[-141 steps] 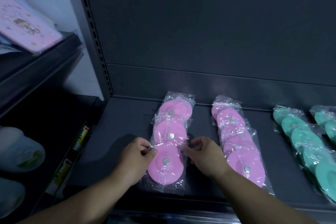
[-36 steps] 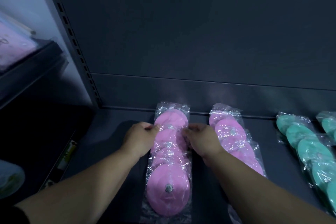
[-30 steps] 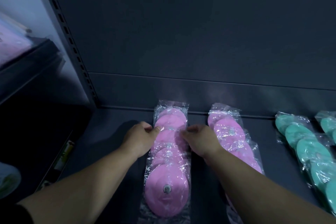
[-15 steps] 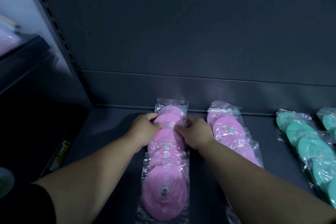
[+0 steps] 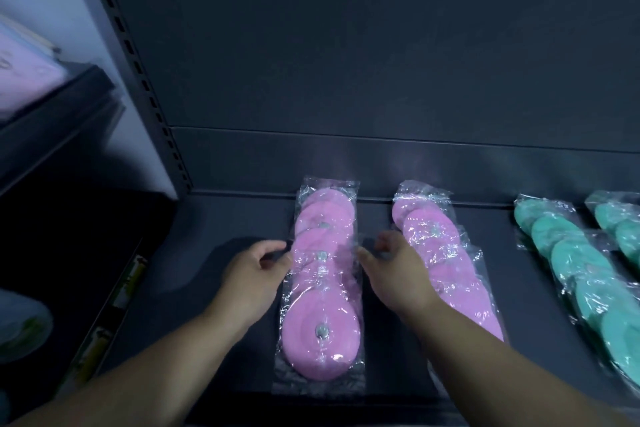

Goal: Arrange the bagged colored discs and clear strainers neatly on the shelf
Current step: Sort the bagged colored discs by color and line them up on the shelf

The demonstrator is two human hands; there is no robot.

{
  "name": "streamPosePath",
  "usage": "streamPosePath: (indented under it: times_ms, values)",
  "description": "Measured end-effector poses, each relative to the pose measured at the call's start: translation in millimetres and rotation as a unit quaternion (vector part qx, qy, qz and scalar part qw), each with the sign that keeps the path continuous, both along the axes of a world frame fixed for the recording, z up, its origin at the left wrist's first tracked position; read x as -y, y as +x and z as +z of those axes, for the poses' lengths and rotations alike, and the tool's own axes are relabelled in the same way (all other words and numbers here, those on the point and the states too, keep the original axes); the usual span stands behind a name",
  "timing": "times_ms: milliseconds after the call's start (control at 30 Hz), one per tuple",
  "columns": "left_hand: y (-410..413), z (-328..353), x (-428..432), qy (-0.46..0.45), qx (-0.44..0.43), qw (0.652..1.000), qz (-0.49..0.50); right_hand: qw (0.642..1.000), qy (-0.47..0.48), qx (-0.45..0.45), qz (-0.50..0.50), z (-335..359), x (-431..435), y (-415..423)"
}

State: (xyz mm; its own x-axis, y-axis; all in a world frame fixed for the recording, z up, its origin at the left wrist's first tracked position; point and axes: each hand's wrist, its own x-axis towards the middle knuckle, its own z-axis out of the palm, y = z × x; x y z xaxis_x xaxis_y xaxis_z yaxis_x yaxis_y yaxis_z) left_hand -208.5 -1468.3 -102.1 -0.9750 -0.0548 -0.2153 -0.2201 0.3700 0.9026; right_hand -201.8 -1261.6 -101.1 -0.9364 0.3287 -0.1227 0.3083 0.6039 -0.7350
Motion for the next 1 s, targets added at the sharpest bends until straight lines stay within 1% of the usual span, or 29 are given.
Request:
streamPosePath:
  times_ms: [100,267,367,567,700,833,933,1000]
  values:
    - [16.8,-1.0,-3.1,0.013,0.001,1.0,-0.004,0.999,0.022,0.03,0.012,-10.1,7.4,18.6]
    - [32.7,-1.6,-17.1,0.096,0.039,0.995,-0.006,0.999,0.011,0.036,0.03,-9.7,21.0,37.4]
    - [39.3,-2.1,-24.7,0.117,0.039,0.992,0.007,0.999,0.002,0.037,0.02,-6.2,25.2,40.1]
    - [40.9,2.3,-25.8,0.05,-0.006,0.998,-0.024,1.0,-0.004,0.018,0.016,-2.5,27.0,45.4]
    - [32.7,-3.2,-15.5,-0.023,-0.021,0.998,-0.061,1.0,-0.018,0.008,0.019,-1.0,25.0,50.6]
    - [23.0,1.5,-16.0,-0.096,-0.066,0.991,-0.07,0.999,-0.039,0.012,0.018,1.4,26.9,49.7]
    - [15.7,5.2,-19.7,-0.122,-0.09,0.983,-0.105,0.999,-0.033,-0.014,0.028,2.6,27.7,46.2]
    - [11.5,6.5,-21.2,-0.133,-0.095,0.979,-0.118,0.998,-0.03,-0.008,0.054,7.6,27.7,43.9]
